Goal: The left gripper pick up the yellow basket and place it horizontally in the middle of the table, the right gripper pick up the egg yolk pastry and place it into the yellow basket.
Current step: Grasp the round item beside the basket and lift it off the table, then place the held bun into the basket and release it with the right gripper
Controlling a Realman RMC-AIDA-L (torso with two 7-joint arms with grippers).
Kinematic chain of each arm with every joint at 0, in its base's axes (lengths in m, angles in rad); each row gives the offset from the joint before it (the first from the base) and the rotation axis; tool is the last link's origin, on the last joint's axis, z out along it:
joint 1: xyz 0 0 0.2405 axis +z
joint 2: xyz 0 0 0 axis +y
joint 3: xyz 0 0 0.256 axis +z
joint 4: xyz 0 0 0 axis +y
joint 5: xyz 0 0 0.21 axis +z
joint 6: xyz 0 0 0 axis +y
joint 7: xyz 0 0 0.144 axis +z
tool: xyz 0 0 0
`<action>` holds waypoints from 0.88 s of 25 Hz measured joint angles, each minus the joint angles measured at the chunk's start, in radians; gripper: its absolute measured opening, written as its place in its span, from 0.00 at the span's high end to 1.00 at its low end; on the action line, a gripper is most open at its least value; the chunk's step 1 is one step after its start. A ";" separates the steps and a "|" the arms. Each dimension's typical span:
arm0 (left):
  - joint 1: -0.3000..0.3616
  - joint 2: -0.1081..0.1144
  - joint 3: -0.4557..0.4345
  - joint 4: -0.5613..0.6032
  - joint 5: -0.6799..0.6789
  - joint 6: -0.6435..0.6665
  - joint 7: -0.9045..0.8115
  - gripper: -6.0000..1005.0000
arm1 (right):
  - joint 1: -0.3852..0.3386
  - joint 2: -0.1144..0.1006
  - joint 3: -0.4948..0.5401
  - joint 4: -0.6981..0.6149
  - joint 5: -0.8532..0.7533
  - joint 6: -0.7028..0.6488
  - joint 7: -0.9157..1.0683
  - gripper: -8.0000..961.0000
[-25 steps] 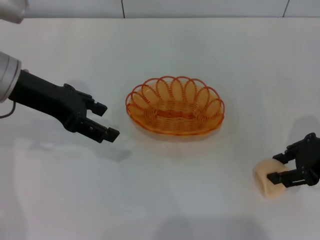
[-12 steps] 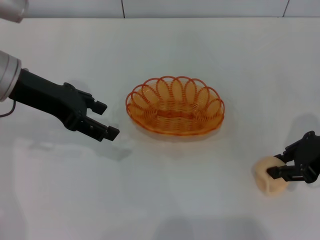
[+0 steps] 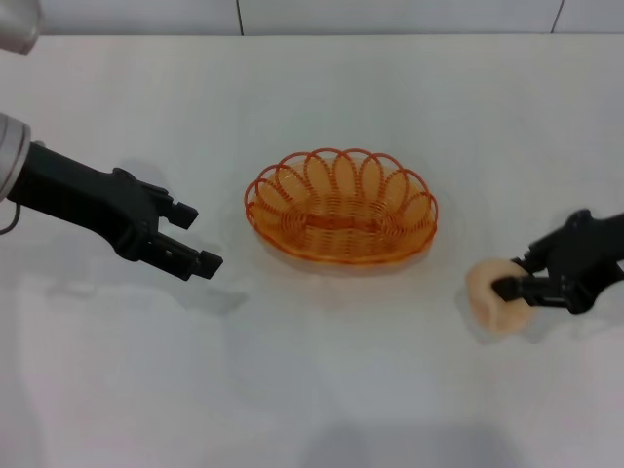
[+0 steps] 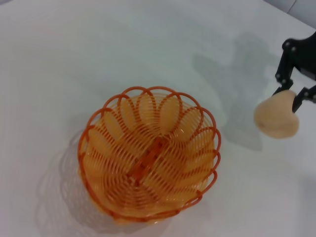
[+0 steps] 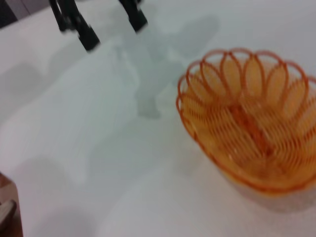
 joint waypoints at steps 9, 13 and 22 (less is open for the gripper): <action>0.019 0.001 0.000 -0.004 0.005 -0.013 0.014 0.12 | 0.084 0.009 -0.041 0.008 0.038 0.090 0.028 0.84; 0.025 -0.003 0.000 -0.003 0.006 -0.014 0.014 0.12 | 0.121 0.010 -0.086 0.040 0.046 0.174 0.028 0.86; 0.029 -0.006 0.000 -0.002 0.000 -0.015 0.014 0.12 | 0.191 0.012 -0.200 0.131 0.048 0.368 0.030 0.92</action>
